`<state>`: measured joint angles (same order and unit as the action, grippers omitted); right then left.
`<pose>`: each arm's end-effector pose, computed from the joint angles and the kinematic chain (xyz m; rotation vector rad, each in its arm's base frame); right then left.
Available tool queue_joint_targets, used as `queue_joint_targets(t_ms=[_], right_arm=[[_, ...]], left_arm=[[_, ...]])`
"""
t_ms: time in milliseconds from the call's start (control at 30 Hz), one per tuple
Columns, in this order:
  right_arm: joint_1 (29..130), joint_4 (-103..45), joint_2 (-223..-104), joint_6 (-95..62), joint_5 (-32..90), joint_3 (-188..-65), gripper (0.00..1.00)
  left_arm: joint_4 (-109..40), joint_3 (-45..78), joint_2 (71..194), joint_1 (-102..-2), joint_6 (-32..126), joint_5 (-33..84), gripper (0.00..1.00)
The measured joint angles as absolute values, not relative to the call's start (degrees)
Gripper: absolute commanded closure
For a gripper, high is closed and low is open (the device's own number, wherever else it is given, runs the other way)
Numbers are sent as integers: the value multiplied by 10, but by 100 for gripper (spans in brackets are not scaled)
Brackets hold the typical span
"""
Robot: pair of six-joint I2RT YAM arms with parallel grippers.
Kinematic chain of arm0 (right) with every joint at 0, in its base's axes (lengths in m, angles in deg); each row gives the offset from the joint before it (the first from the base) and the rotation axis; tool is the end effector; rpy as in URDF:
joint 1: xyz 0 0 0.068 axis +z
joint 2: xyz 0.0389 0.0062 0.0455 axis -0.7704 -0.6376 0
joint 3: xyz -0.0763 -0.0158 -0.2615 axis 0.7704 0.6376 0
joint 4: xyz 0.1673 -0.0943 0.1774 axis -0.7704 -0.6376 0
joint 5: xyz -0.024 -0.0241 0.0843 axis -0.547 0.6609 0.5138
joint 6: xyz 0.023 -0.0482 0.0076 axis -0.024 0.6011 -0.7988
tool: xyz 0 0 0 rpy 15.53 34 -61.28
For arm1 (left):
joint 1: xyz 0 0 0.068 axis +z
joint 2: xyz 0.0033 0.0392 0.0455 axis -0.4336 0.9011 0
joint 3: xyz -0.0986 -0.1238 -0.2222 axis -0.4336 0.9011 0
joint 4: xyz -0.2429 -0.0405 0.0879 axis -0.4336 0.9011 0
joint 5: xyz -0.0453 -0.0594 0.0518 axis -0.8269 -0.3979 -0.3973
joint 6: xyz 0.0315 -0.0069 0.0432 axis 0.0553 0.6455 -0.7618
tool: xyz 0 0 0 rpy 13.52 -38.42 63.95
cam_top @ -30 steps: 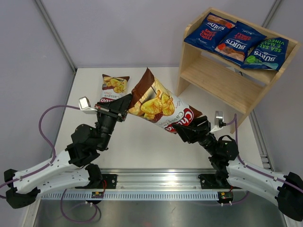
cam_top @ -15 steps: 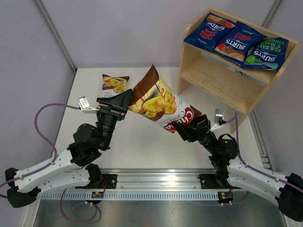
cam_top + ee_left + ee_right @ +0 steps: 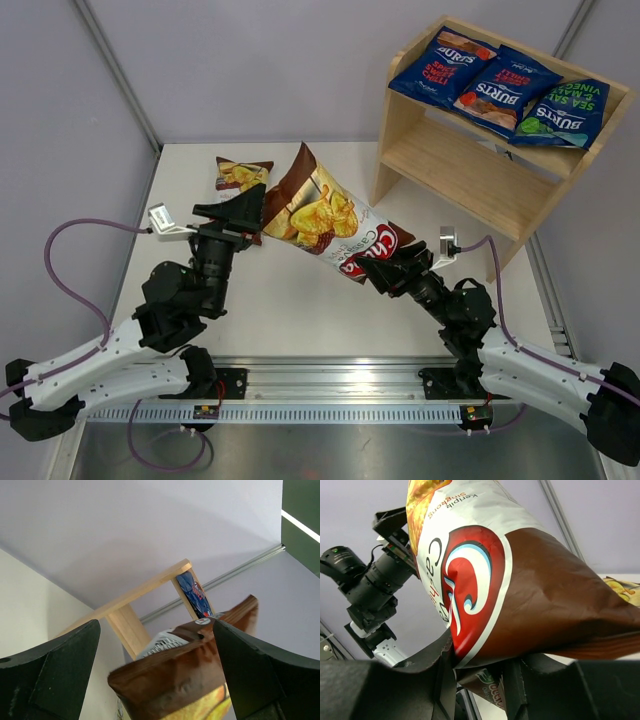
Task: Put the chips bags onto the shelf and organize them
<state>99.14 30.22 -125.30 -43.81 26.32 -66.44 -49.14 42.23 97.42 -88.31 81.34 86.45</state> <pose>0.1076 0.1273 0.2881 -0.2290 1.1135 1.3477 0.0910 -0.1142 0.4069 -0.6659 1.2443 -1.0549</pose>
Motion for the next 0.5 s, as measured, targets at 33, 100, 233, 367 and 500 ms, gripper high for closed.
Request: queue_joint_targets(t_ms=[33, 100, 233, 367, 500], right_arm=[[991, 298, -1254, -440, 259, -664, 100], [991, 288, -1255, -443, 246, -664, 100], [991, 256, -1248, -464, 203, -662, 100], [991, 186, -1229, -504, 151, -662, 100], [992, 85, -1196, -561, 85, -665, 100]], left_arm=[[-491, 421, 974, -883, 808, 865, 1], [-486, 416, 974, -883, 800, 869, 1], [-437, 386, 976, -883, 790, 899, 1], [-346, 329, 974, -883, 787, 964, 1], [-252, 314, 938, -883, 794, 1004, 1]])
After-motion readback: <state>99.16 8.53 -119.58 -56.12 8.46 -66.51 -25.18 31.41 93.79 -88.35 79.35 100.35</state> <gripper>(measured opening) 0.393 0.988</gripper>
